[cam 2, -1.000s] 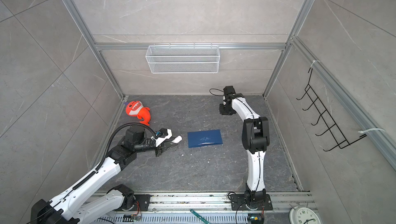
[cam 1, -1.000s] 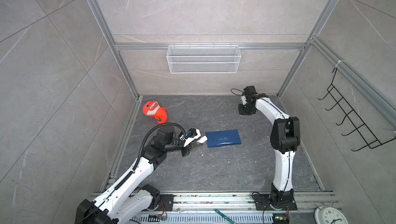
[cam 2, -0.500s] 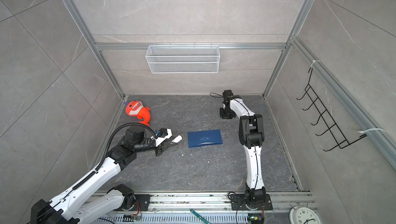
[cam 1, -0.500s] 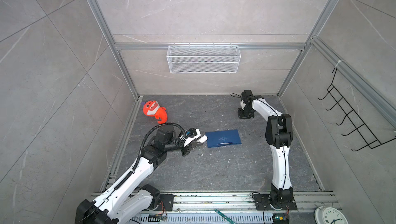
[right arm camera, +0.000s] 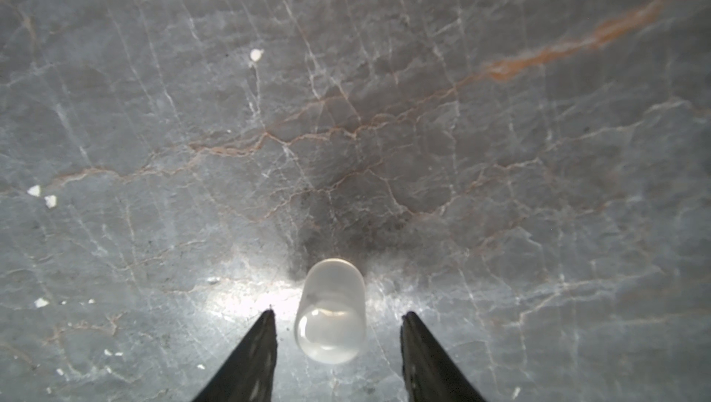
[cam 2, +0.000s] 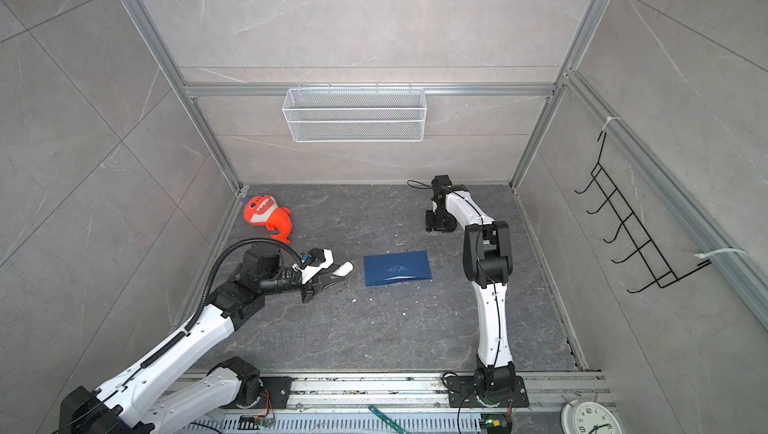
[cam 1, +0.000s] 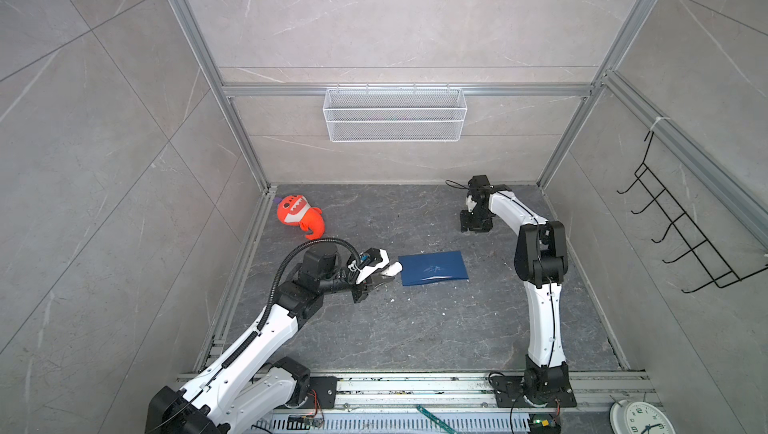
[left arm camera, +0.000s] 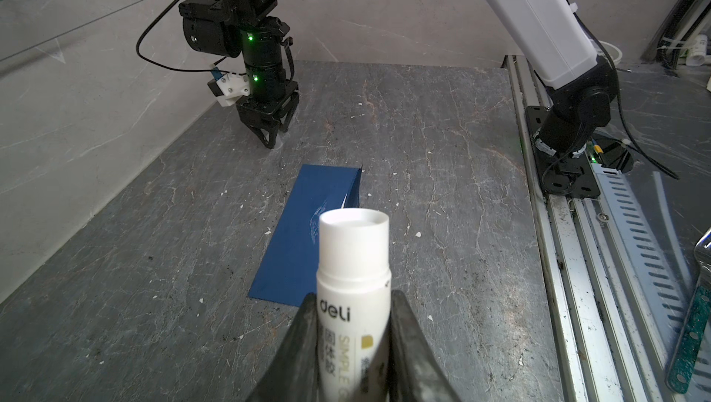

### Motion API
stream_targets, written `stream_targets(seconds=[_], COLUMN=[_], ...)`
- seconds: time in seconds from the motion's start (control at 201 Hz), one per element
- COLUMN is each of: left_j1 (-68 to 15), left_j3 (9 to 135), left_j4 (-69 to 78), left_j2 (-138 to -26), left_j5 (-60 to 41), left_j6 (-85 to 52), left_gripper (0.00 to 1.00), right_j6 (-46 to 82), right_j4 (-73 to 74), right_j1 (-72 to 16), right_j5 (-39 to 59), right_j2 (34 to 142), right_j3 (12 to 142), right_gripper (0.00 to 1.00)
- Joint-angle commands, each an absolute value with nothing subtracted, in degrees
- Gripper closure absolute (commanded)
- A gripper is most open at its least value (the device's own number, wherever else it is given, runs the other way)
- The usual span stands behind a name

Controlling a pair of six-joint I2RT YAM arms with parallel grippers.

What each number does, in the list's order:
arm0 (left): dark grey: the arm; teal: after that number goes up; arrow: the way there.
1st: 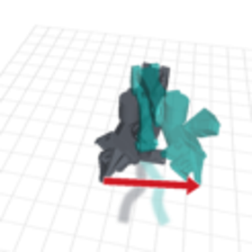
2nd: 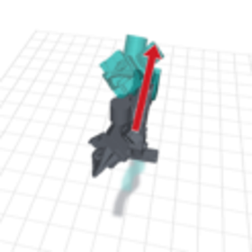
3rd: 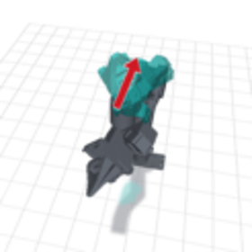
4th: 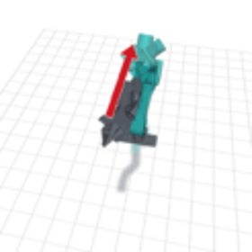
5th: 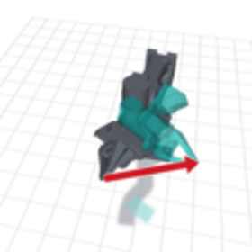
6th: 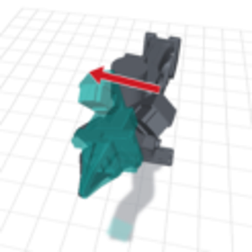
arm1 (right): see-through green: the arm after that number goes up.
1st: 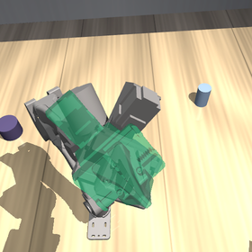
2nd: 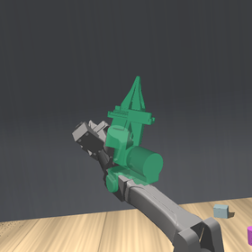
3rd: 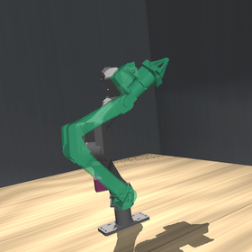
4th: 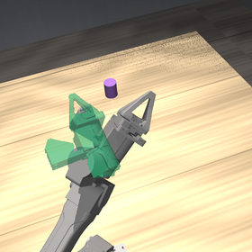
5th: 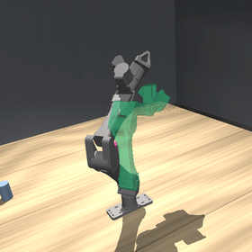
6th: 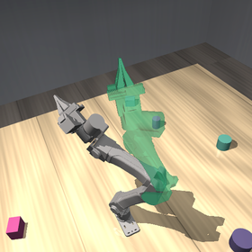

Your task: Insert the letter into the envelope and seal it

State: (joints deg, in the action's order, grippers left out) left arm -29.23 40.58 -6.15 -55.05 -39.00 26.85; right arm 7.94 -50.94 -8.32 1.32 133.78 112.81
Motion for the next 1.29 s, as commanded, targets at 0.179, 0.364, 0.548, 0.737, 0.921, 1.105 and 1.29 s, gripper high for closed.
stream_targets(seconds=[0.179,0.364,0.548,0.737,0.921,1.105,1.29], left_j1=[-29.09,-29.17,-29.18,-29.35,-29.53,-29.58,-29.73], left_j3=[39.0,38.19,38.09,37.76,37.62,37.83,37.75], left_j4=[4.11,12.93,19.28,22.77,23.69,23.91,23.9], left_j2=[-52.59,-52.58,-53.92,-55.0,-55.61,-55.71,-55.55], left_j5=[-35.4,-35.42,-34.98,-34.6,-34.28,-34.23,-34.27], left_j6=[17.66,7.54,0.8,-2.9,-4.1,-4.29,-4.44], left_gripper=[1.0,1.0,1.0,1.0,1.0,1.0,1.0], right_j6=[10.4,13.9,14.97,18.19,18.89,20.04,20.76], right_j4=[-41.31,-30.17,-23.64,-19.47,-18.19,-16.42,-14.26], right_j1=[-8.57,-10.71,-21.83,-32.9,-40.28,-44.38,-46.48], right_j5=[11.02,25.69,31.5,28.76,24.13,21.94,20.97], right_j2=[109.64,90.28,76.04,71.84,73.31,77.27,80.12], right_j3=[96.82,83.25,75.83,72.97,73.31,75.82,77.32], right_gripper=[0.33,0.24,0.14,0.07,0.04,0.08,0.21])
